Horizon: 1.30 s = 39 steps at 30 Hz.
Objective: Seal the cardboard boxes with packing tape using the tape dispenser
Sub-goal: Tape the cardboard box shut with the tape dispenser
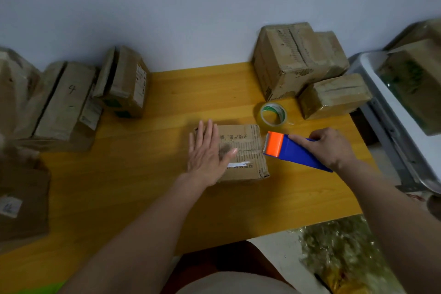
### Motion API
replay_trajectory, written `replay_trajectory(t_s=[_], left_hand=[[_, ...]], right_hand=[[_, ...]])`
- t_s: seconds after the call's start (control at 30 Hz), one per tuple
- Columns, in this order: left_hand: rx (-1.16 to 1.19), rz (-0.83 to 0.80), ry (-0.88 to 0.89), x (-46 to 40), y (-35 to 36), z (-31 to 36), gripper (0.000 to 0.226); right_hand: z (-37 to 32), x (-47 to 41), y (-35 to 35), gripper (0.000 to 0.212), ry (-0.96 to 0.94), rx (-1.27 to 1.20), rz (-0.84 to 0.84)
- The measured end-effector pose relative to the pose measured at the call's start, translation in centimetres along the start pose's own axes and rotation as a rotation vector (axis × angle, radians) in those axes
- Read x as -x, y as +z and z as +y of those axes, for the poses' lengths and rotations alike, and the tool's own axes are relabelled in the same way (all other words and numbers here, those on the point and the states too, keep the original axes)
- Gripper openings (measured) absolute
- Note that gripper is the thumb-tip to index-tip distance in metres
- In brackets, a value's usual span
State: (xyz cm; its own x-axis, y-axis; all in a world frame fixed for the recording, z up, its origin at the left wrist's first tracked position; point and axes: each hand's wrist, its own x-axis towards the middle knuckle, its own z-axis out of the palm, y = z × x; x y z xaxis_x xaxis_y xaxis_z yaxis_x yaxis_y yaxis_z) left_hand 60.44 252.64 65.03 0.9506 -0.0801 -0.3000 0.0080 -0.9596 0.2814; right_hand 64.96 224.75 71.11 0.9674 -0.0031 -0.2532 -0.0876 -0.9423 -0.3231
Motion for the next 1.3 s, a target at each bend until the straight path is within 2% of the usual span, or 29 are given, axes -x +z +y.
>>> replay_trajectory(t_s=[0.07, 0.2, 0.4, 0.53, 0.57, 0.7, 0.87, 1.07, 1.17, 1.3], left_hand=[[-0.125, -0.037, -0.036, -0.2, 0.5, -0.2, 0.091], [-0.165, -0.061, -0.044, -0.3, 0.8, 0.0, 0.098], [-0.192, -0.065, -0.050, -0.2, 0.5, -0.2, 0.100], [0.069, -0.074, -0.215, 0.2, -0.5, -3.0, 0.102], [0.111, -0.053, -0.209, 0.2, -0.4, -2.8, 0.103], [0.055, 0.030, -0.068, -0.7, 0.9, 0.6, 0.101], [-0.014, 0.070, -0.075, -0.9, 1.1, 0.3, 0.095], [0.068, 0.110, -0.117, -0.9, 0.5, 1.0, 0.087], [0.130, 0.158, -0.129, -0.7, 0.7, 1.1, 0.086], [0.200, 0.225, -0.138, -0.6, 0.9, 1.1, 0.084]], right_hand=[[0.2, -0.4, 0.0, 0.076, 0.002, -0.023, -0.043], [1.4, -1.3, -1.1, 0.078, 0.009, -0.170, -0.161], [1.8, -3.0, -2.8, 0.057, 0.017, -0.220, -0.279], [5.1, -3.6, -6.1, 0.071, 0.048, 0.024, -0.198], [5.7, -3.6, -6.7, 0.071, 0.055, 0.045, -0.179], [4.7, -3.9, -5.3, 0.065, 0.057, -0.152, -0.116], [3.6, -3.8, -3.5, 0.062, 0.055, -0.284, -0.080], [3.8, -3.1, -1.2, 0.068, 0.120, -0.317, -0.034], [3.7, -2.4, 0.6, 0.061, 0.177, -0.287, 0.003], [3.6, -1.2, 4.1, 0.039, 0.153, -0.229, -0.055]])
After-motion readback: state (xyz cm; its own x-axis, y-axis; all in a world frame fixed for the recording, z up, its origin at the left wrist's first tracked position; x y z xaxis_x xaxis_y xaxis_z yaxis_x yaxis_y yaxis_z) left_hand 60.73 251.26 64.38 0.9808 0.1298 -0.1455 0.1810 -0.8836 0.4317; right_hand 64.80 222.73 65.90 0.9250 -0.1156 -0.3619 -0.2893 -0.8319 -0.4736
